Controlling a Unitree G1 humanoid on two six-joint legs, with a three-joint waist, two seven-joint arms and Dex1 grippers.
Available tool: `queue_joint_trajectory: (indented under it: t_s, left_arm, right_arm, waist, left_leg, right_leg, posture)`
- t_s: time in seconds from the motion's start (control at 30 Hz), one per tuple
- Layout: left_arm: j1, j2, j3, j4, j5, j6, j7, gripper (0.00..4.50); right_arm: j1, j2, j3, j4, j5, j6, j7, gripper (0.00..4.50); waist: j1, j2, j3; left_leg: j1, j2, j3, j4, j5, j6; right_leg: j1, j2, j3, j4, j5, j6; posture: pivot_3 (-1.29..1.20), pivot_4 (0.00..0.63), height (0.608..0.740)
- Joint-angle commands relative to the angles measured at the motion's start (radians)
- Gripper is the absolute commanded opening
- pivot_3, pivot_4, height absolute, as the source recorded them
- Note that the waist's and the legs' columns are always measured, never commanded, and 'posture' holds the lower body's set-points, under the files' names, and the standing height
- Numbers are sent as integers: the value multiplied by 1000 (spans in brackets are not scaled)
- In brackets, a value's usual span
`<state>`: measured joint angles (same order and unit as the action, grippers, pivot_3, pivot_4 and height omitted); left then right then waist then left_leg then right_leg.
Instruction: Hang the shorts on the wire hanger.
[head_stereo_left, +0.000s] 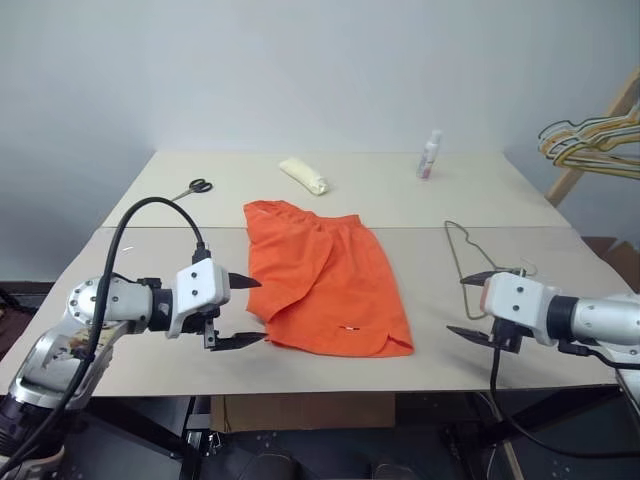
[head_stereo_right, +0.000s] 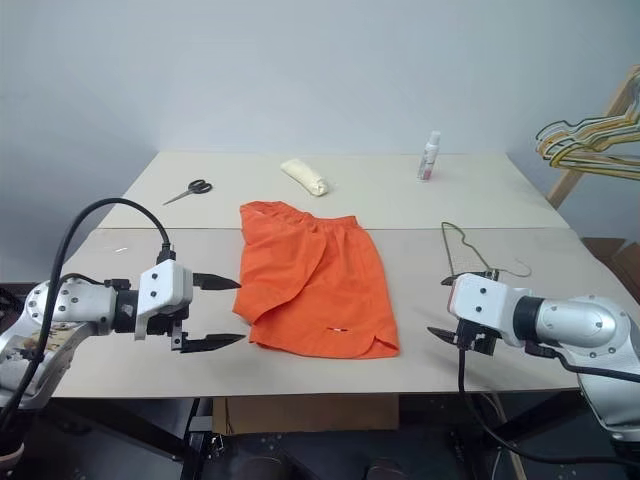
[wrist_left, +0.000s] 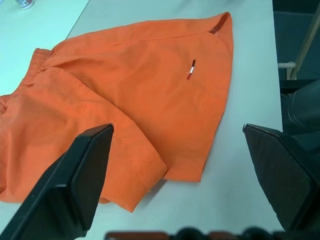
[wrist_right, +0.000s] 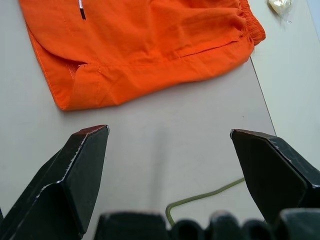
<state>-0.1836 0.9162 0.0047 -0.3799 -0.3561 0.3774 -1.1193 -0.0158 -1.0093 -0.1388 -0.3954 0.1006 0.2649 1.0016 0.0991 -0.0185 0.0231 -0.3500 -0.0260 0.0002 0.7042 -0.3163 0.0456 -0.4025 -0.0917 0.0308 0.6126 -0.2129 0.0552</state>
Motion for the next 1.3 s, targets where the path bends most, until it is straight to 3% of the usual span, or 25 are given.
queue_joint_trajectory:
  t_s: [0.03,0.3,0.53,0.83,1.0,1.27,1.3]
  left_arm:
    - [-21,-4,23,-22,-16,13,20,4500]
    - [-76,-64,-33,-8,-5,46,61,4500]
    - [-192,-266,-251,27,70,95,138,4500]
    - [-315,-526,-535,185,265,111,244,4500]
    - [-345,-559,-665,216,383,95,244,4500]
    - [-370,-630,-705,319,488,190,300,4500]
    - [-370,-626,-714,327,496,199,291,4317]
  right_arm:
    - [-27,-7,-10,-6,1,-14,-6,4481]
    - [0,-2,-24,-22,4,-9,-18,4481]
    - [18,-9,-67,-54,-9,41,-57,4481]
    - [102,28,-137,-154,-57,127,-164,4481]
    - [138,40,-150,-185,-76,147,-189,4481]
    - [119,50,-124,-176,-90,145,-204,4481]
    - [111,49,-118,-170,-90,142,-204,4496]
  waist:
    - [0,0,0]
    - [2,0,0]
    - [0,0,0]
    - [-17,-1,-1]
    - [-48,0,-1]
    - [-65,0,-2]
    - [-65,0,-2]
  left_leg:
    - [0,0,0,0,0,0]
    - [0,0,0,0,0,0]
    - [0,-4,0,0,0,0]
    - [-1,-6,0,1,0,0]
    - [-1,-6,0,1,0,0]
    - [2,-6,1,1,0,0]
    - [1,-6,1,1,0,0]
  right_leg:
    - [0,0,0,0,0,0]
    - [0,0,0,0,0,0]
    - [0,0,0,0,0,0]
    - [0,0,1,-1,0,0]
    - [0,0,2,-1,0,0]
    - [2,0,4,0,0,1]
    - [2,0,4,0,0,1]
  posture:
    - [180,0,740]
    - [159,0,740]
    - [103,0,740]
    - [8,0,740]
    - [-14,0,740]
    - [4,0,740]
    - [6,0,740]
